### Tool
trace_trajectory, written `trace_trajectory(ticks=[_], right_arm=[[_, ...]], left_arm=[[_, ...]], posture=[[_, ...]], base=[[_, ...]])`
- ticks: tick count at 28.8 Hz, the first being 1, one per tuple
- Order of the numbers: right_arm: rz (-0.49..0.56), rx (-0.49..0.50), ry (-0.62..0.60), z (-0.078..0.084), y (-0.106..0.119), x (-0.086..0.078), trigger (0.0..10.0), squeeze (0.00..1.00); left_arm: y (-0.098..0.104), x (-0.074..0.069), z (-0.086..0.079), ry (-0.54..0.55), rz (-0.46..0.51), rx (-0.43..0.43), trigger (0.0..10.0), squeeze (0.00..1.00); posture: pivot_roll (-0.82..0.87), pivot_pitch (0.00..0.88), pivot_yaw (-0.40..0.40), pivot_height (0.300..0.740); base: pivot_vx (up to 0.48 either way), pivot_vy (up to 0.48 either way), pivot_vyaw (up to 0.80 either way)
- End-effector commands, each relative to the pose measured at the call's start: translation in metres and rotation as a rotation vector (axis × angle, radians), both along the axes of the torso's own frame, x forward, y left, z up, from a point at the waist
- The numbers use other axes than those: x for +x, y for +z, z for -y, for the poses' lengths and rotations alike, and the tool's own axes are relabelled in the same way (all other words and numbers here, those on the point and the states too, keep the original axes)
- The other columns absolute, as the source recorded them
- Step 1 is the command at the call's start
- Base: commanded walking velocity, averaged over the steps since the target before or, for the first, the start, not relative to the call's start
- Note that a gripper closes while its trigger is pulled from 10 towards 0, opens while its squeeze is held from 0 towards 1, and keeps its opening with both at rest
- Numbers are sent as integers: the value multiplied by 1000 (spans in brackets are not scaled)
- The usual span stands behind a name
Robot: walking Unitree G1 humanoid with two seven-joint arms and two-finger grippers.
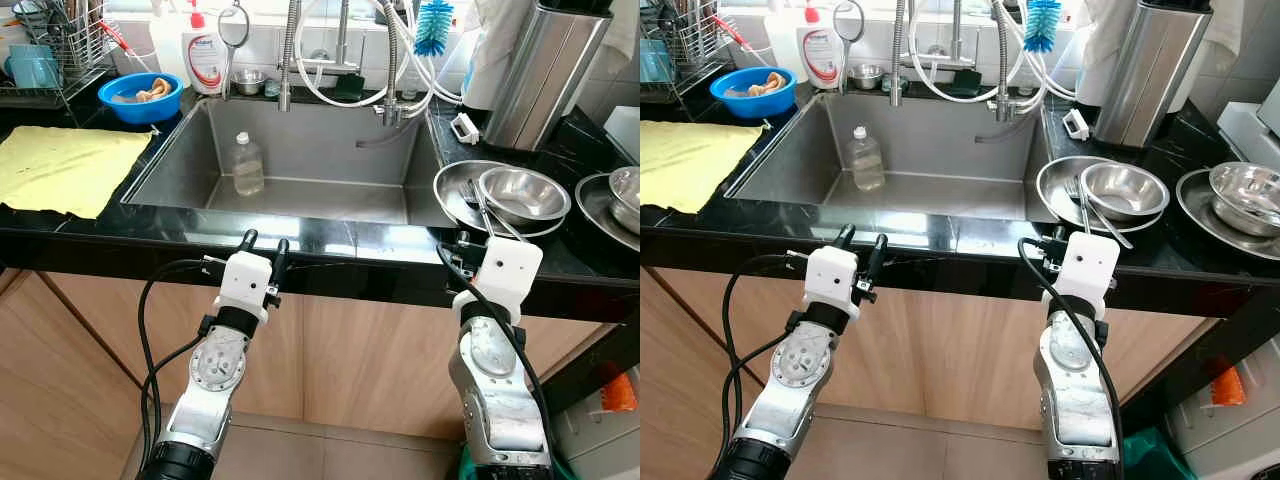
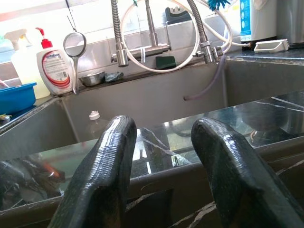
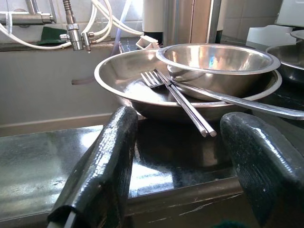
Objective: Kitchen organization
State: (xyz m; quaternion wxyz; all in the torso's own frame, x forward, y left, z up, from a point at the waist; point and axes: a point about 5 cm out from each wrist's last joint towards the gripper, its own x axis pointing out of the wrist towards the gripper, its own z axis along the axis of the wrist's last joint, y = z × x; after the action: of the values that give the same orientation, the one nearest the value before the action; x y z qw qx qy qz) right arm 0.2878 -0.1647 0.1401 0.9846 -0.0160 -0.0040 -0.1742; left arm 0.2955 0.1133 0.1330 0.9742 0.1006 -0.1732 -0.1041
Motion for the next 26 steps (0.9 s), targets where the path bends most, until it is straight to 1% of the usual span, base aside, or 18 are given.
trace_trajectory(ticks=[1,5,6,26], right_arm=[[51,-1,-6,1,11,1,10000,0],[52,0,-5,1,11,1,10000,0],[55,2,-3,0,11,1,0,0],[51,9,14,0,10,2,0,0]], left_arm=[[-1,0,0,-2,-1,10,10000,0],[-1,0,0,-3,-1,11,10000,0],[-1,0,0,-4,-1,11,10000,0],[-1,-1,1,-8,0,13,10000,0]], posture=[[-137,0,-40,706],[-136,0,-40,706],[-135,0,-40,706],[-138,0,-40,706]], base=[[0,0,0],[0,0,0],[0,0,0],[0,0,0]])
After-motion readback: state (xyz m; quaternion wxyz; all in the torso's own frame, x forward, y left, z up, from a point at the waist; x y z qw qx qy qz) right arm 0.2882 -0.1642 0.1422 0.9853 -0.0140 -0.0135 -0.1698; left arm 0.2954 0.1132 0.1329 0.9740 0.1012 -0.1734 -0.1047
